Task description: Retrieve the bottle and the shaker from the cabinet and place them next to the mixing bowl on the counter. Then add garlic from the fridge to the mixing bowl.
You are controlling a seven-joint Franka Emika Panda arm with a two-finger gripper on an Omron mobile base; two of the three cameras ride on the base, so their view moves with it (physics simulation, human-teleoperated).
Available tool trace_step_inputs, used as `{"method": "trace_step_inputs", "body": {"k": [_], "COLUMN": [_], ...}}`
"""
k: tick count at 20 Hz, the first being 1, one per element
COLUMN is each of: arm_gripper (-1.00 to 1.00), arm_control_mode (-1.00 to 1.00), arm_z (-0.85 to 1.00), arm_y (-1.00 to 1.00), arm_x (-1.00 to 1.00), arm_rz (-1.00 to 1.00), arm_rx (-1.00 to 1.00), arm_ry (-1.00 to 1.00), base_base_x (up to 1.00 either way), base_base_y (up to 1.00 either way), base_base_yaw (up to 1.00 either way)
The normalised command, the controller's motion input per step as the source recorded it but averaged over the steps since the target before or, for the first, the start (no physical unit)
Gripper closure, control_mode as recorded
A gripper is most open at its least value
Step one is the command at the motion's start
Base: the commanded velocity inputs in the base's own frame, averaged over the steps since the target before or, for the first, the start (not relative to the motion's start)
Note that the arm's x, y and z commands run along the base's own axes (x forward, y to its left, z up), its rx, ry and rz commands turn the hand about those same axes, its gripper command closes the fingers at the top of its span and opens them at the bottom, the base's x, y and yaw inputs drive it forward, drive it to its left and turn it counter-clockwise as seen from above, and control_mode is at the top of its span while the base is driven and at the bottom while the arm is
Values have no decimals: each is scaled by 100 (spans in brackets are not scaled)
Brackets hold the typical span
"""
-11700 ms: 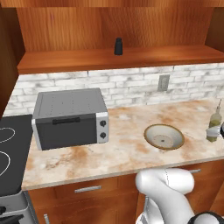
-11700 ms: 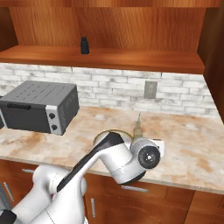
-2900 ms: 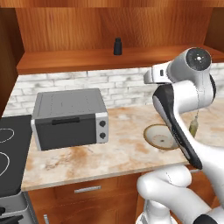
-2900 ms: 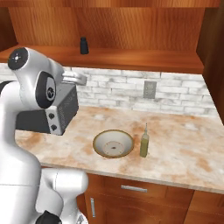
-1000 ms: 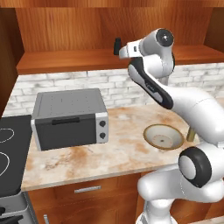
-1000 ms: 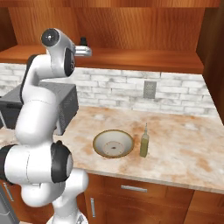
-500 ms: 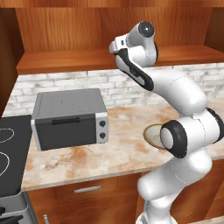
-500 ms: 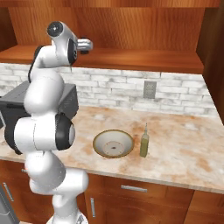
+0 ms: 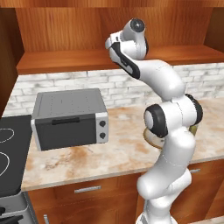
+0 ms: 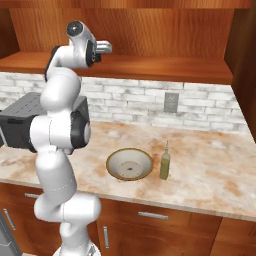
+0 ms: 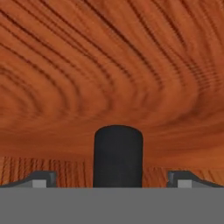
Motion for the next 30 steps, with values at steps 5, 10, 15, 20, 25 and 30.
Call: {"method": "trace_step_inputs", "body": {"k": [5,10,15,20,25,30], "arm_gripper": [-100,-100,-100,100,100,100], "arm_control_mode": [-100,-100,-100,-100,-100,-100], "arm_z": [-2,-13,-25,-18,-3,0], "arm_y": [0,0,8,13,3,0], "arm_x": [15,12,19,42,21,-27], "arm_rz": [0,0,0,0,0,0], "arm_rx": [0,0,0,0,0,0], "arm_ry": [0,0,-7,-6,-1,0], "base_base_x": [0,0,0,0,0,0], "base_base_y": [0,0,0,0,0,0], "base_base_yaw": [0,0,0,0,0,0]}}
